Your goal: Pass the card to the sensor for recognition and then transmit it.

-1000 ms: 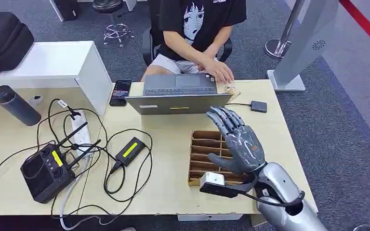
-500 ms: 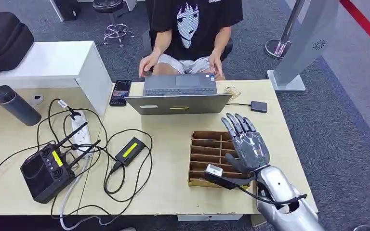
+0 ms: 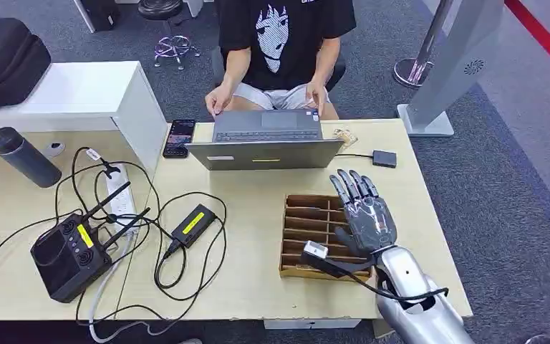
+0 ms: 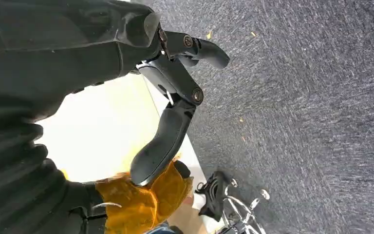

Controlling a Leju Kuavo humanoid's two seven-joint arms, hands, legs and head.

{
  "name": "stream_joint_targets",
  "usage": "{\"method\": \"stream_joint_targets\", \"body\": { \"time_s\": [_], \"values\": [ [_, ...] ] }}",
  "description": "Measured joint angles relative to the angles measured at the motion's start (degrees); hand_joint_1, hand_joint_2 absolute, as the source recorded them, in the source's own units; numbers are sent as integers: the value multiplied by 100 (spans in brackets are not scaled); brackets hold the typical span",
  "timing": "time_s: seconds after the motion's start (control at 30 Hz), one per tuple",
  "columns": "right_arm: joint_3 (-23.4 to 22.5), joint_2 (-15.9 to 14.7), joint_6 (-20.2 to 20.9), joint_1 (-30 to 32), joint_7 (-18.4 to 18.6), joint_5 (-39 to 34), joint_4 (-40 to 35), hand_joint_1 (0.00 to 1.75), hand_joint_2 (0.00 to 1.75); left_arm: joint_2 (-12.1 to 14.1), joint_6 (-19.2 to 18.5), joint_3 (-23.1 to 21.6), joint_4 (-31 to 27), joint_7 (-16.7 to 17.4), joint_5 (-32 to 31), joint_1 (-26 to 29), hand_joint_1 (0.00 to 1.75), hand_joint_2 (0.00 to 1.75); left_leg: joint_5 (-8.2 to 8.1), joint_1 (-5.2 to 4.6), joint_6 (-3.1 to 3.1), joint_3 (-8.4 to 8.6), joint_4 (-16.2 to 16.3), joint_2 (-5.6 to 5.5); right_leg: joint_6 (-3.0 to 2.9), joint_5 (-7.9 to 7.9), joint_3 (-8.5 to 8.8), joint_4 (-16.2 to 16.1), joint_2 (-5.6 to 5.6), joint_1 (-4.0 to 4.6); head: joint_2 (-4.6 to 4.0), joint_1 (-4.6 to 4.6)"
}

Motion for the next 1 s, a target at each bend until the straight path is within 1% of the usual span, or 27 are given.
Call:
{"method": "stream_joint_targets", "body": {
  "time_s": [0.47,0.67,0.8,1.0],
  "values": [
    [-138,17,-4,17,-7,17,4,0,175,-2,-2,7,0,0,-35,0,0,175,0,0,0,0,0,0,0,0,0,0,0,0,0,0],
    [-348,17,0,43,-7,-33,-15,0,175,-13,-2,28,0,0,-74,1,0,175,0,0,0,0,0,0,0,0,0,0,0,0,0,0],
    [-483,17,-26,46,74,138,-11,0,175,-15,-7,66,0,0,-107,0,0,175,0,0,0,0,0,0,0,0,0,0,0,0,0,0],
    [-636,20,-72,46,72,114,39,0,175,-15,-7,107,0,-2,-138,0,0,175,0,0,0,0,0,0,0,0,0,0,0,0,0,0]
  ]
}}
